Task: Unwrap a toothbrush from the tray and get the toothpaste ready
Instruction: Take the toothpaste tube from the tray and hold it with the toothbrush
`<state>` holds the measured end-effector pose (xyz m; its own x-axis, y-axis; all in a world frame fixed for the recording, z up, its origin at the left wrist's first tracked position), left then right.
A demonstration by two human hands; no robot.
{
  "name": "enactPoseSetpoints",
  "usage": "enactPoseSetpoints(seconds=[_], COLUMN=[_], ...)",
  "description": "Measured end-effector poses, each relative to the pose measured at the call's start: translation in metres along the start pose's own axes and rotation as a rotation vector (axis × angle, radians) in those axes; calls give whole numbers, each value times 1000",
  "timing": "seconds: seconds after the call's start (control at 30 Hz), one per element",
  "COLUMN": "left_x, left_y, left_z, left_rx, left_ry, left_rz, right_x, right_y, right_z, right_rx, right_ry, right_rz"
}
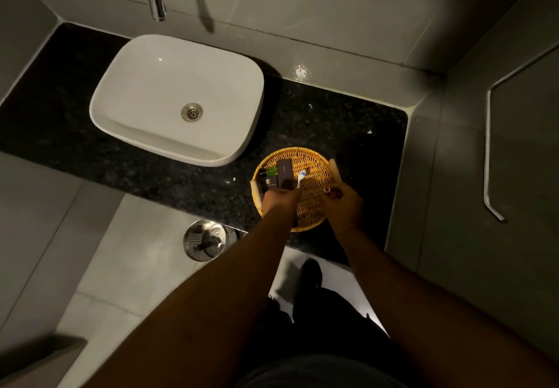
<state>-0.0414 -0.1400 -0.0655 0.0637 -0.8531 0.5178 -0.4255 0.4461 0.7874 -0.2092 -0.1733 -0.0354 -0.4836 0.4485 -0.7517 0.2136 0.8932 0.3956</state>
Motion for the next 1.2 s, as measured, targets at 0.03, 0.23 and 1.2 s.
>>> enactPoseSetpoints(seconds=[0.03, 0.23, 1.2], left_x=[2, 9, 33], left_y=[-1, -5, -36], left_z=[1, 13, 26], left_rx=[-4, -24, -22], left_ry=[-11, -38, -466], left_rz=[-1, -4, 274], right_x=[-1, -6, -21], right_y=[-2, -4, -39], right_z=[-1, -4, 56], right_rx=[-3, -34, -104], right_ry=[3, 64, 372], right_rz=[-11, -153, 32])
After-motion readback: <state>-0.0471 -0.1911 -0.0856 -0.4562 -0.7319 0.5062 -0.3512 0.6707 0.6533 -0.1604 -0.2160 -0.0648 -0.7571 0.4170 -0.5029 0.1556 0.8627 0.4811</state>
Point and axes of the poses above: each hand's wrist, its own y-axis away from the middle knuckle, its own z-axis out of the palm, x = y × z, the point moved 5 cm from there along -y, towards the middle knuckle, and after that the axes turned 7 degrees about -y, right-handed, at the moved point
